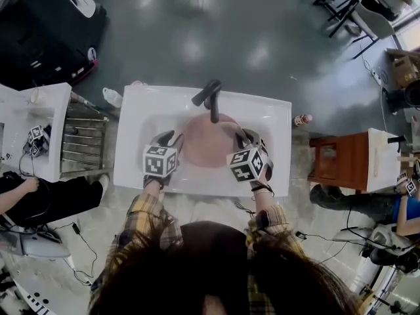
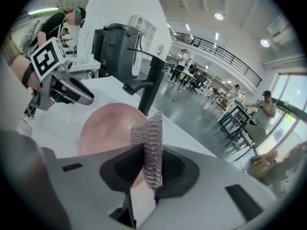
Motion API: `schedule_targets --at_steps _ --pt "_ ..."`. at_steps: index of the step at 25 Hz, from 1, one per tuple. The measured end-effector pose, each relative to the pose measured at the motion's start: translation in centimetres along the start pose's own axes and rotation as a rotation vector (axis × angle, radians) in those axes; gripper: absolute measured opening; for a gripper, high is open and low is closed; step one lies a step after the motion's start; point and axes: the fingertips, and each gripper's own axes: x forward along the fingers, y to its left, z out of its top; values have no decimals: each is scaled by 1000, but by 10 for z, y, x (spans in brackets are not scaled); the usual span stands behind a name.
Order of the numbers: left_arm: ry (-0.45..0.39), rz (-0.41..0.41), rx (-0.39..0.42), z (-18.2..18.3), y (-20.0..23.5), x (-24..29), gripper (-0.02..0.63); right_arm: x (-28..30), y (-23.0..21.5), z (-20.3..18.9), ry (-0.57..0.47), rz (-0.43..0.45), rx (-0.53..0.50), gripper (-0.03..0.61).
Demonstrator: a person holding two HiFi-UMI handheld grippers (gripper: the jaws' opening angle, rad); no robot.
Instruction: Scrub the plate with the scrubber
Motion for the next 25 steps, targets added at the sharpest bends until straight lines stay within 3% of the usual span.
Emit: schedule_targets --at_steps 8,14,25 --pt "-199 -45 90 68 -32 -30 121 -42 8 20 -89 96 94 91" --pt "-341 -132 46 122 -57 -61 110 -76 1 67 -229 142 160 91" --pt "-529 -224 173 197 -101 -127 41 -138 -27 157 -514 162 245 91"
